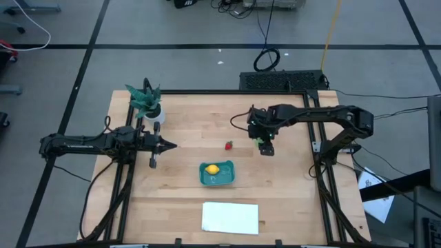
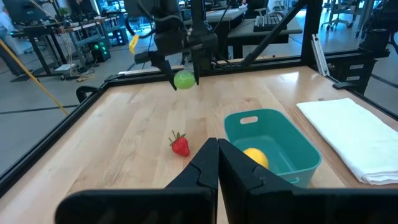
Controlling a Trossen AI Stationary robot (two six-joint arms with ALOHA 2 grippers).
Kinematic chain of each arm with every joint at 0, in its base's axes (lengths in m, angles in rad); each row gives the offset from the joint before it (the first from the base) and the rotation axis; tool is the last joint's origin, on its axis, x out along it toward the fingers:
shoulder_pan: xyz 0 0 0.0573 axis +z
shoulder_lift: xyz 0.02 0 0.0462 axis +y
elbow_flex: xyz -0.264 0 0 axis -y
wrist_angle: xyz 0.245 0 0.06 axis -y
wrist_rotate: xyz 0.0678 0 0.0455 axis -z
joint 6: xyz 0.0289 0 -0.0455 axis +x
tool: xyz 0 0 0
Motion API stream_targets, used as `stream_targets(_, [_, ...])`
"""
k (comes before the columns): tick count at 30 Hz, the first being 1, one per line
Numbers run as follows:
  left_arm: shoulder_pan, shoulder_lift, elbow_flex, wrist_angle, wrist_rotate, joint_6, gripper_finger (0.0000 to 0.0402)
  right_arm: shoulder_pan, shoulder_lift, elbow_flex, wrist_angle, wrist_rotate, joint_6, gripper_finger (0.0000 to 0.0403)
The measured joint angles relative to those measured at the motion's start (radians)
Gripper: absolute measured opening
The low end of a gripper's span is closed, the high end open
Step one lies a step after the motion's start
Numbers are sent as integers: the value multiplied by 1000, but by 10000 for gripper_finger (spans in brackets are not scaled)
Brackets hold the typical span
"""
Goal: Pick and placing Produce into tupperware
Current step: Put the green cabbage into the blue bin
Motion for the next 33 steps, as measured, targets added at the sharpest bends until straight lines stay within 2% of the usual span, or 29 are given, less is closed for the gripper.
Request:
stream_targets(10, [0,0,0,0,0,-1,5,1,0,125,-122,2,32,226])
stream_targets(33, [0,0,0,0,0,-1,5,8,0,248,-199,5,2,226])
